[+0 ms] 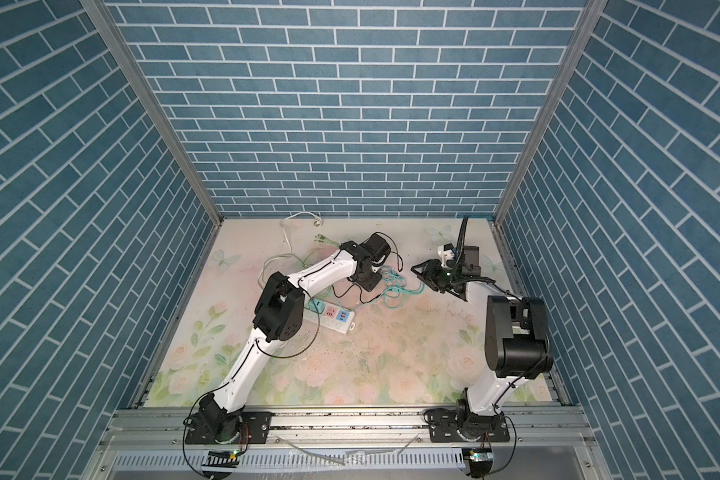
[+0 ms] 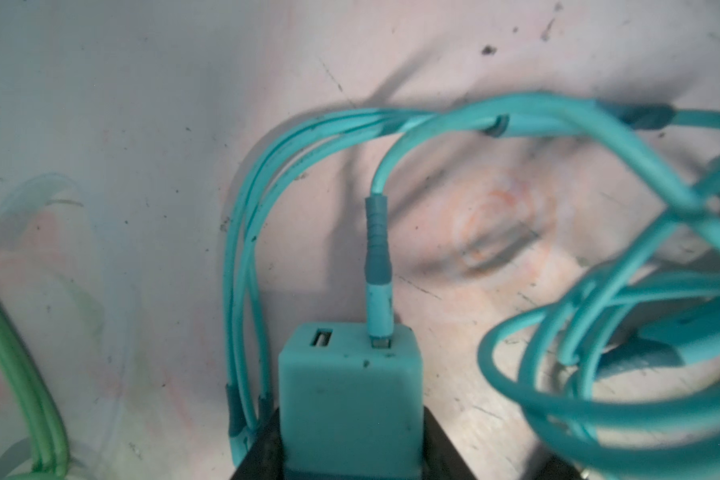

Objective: Insert the plug
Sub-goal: 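Lift the teal charger with the left gripper while the right gripper draws back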

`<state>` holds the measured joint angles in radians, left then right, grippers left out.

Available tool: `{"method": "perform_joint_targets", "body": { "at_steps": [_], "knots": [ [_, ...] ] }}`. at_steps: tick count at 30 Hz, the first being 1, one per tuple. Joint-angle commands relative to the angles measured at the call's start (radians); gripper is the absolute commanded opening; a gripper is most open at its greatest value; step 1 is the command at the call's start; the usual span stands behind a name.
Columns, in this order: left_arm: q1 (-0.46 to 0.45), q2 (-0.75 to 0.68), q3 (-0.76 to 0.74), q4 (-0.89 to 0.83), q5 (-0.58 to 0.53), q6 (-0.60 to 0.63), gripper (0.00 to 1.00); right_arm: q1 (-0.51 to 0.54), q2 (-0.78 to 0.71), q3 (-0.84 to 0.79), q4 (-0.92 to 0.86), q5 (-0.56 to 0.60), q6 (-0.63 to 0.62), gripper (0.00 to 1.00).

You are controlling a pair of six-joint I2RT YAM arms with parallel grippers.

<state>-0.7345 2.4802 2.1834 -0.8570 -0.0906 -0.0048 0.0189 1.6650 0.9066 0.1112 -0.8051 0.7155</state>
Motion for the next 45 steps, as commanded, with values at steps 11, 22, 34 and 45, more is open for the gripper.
{"method": "perform_joint_targets", "body": {
  "at_steps": [11, 22, 34, 45],
  "knots": [
    [0.116, -0.212, 0.161, 0.114, 0.066, 0.157, 0.23, -0.082, -0.244, -0.061, -0.169, 0.006, -0.115, 0.44],
    [0.118, -0.203, 0.210, 0.549, 0.261, 0.080, 0.25, -0.086, -0.437, -0.078, -0.346, 0.120, -0.189, 0.44],
    [0.087, -0.253, -0.068, 1.160, 0.725, -0.162, 0.25, -0.089, -0.788, -0.094, -0.639, 0.250, -0.216, 0.45],
    [0.081, -0.544, -0.728, 1.645, 0.850, -0.276, 0.23, -0.089, -0.985, -0.027, -0.831, 0.247, -0.129, 0.49]
  ]
}}
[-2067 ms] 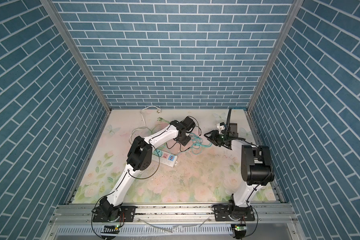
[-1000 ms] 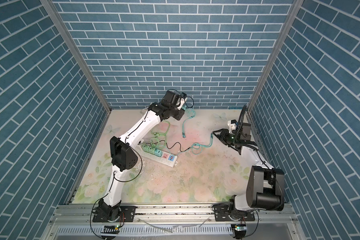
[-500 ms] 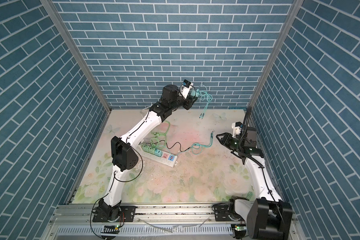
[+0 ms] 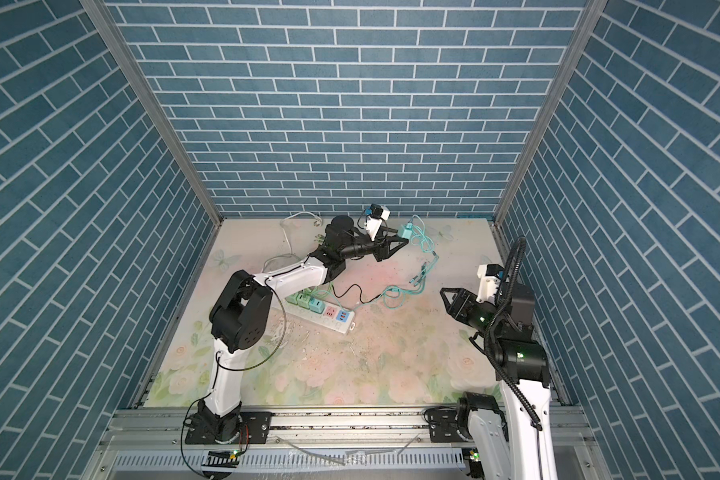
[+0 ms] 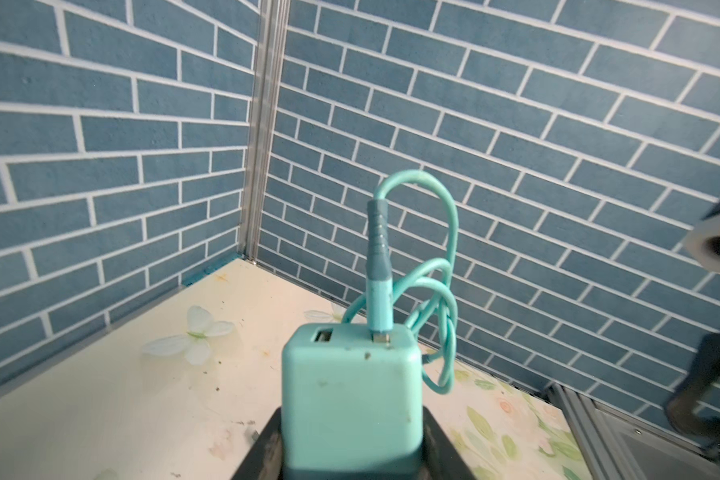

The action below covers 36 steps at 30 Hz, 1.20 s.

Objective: Insert the plug
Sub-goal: 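Lift the teal charger with the left gripper while the right gripper draws back, then grasp the teal charger with the right gripper while the left gripper holds it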

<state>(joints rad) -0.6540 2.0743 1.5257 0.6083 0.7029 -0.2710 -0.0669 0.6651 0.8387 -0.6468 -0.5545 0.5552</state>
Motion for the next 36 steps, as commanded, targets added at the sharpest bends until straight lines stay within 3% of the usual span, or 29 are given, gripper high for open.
{"method": "perform_joint_targets", "body": {
  "at_steps": [1, 11, 16, 22, 26, 29, 36],
  "knots": [
    [-0.001, -0.186, -0.132, 0.169, 0.051, 0.011, 0.23, -0.003, 0.021, 0.048, -0.079, -0.004, 0.032, 0.49],
    [-0.025, -0.613, -0.534, -0.085, -0.043, 0.251, 0.20, 0.009, 0.181, 0.089, 0.087, -0.119, 0.129, 0.49],
    [-0.035, -0.736, -0.666, -0.100, -0.123, 0.289, 0.19, 0.077, 0.306, 0.228, 0.162, -0.116, 0.144, 0.51],
    [-0.108, -0.784, -0.720, -0.156, -0.223, 0.356, 0.17, 0.291, 0.548, 0.548, 0.081, -0.037, 0.064, 0.51],
    [-0.124, -0.796, -0.781, -0.078, -0.250, 0.348, 0.16, 0.410, 0.684, 0.689, 0.061, -0.068, 0.036, 0.49],
    [-0.124, -0.791, -0.811, -0.036, -0.262, 0.354, 0.15, 0.486, 0.759, 0.784, -0.065, -0.066, -0.065, 0.49],
    [-0.127, -0.724, -0.819, 0.048, -0.252, 0.381, 0.15, 0.541, 0.777, 0.812, -0.231, -0.049, -0.205, 0.47]
  ]
}}
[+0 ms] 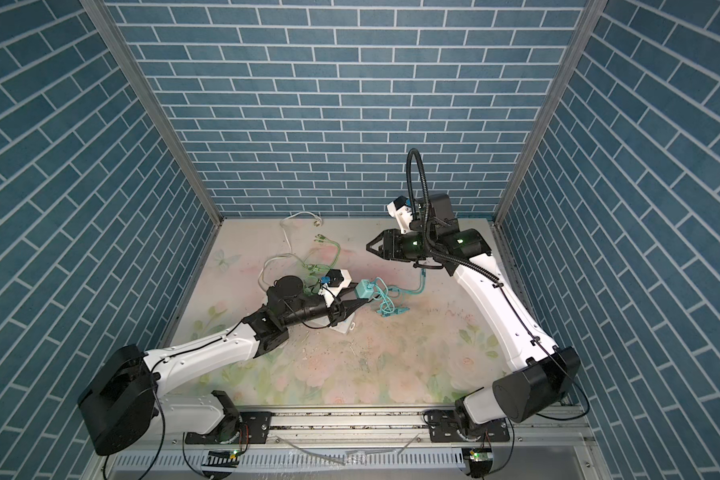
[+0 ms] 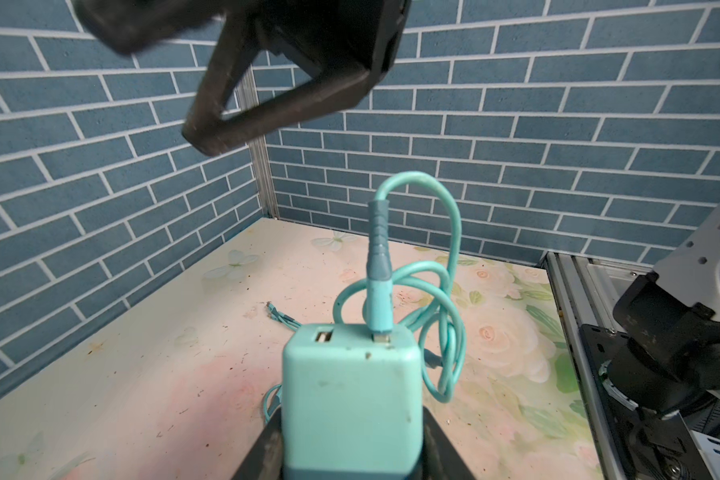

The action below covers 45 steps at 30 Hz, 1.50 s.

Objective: Insert the plug
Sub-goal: 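Grasp the teal charger with the right gripper while the left gripper holds it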

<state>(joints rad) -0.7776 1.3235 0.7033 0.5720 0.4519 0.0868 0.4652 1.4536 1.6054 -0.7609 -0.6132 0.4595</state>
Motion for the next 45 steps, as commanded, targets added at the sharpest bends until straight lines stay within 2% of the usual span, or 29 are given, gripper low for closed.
{"method": "perform_joint_targets", "body": {
  "at_steps": [1, 6, 18, 45],
  "knots": [
    [-0.003, 0.033, 0.009, 0.085, 0.002, 0.026, 0.14, 0.011, -0.014, 0.044, -0.133, 0.014, -0.120, 0.47],
    [-0.005, 0.064, 0.037, 0.078, 0.016, 0.031, 0.14, 0.021, -0.035, 0.025, -0.174, 0.012, -0.164, 0.48],
    [-0.014, 0.127, 0.078, 0.095, 0.016, 0.023, 0.13, 0.036, -0.076, 0.001, -0.268, 0.091, -0.188, 0.49],
    [-0.060, 0.168, 0.103, 0.095, -0.033, 0.042, 0.12, 0.039, 0.033, 0.005, -0.372, 0.073, -0.232, 0.51]
  ]
}}
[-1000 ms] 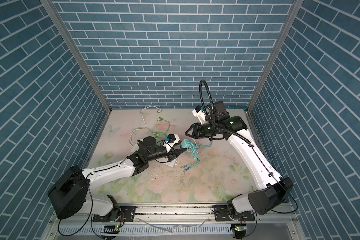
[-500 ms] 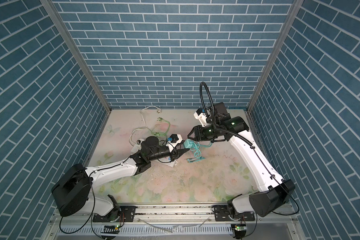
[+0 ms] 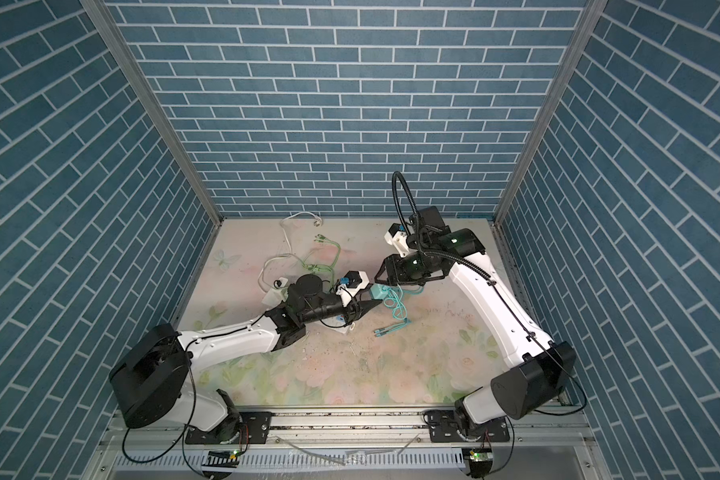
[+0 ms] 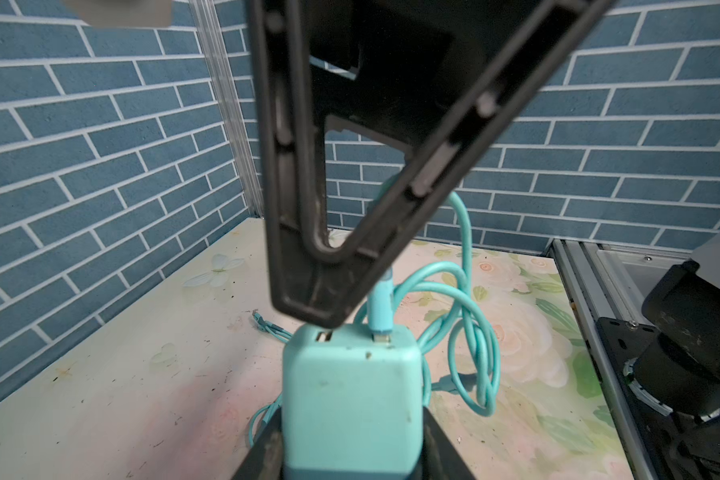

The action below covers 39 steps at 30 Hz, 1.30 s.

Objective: Insert the plug
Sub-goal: 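Grasp the teal charger with the right gripper while the left gripper holds it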

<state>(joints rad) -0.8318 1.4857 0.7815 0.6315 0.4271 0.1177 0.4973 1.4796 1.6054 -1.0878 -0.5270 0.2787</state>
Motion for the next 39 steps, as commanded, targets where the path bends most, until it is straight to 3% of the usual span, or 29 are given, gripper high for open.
{"method": "perform_joint_targets", "body": {
  "at_steps": [1, 22, 31, 39],
  "knots": [
    [-0.006, 0.008, 0.025, 0.034, -0.010, 0.013, 0.12, 0.007, 0.009, 0.004, -0.044, -0.019, -0.050, 0.51],
    [-0.006, 0.021, 0.021, 0.053, -0.021, 0.013, 0.11, 0.052, 0.030, -0.094, -0.014, 0.006, -0.014, 0.45],
    [-0.006, 0.012, 0.014, 0.057, -0.024, 0.014, 0.11, 0.053, 0.051, -0.080, -0.015, 0.126, 0.001, 0.46],
    [-0.006, 0.022, 0.012, 0.065, -0.025, 0.015, 0.11, 0.052, 0.065, -0.080, 0.002, 0.050, -0.003, 0.42]
  ]
}}
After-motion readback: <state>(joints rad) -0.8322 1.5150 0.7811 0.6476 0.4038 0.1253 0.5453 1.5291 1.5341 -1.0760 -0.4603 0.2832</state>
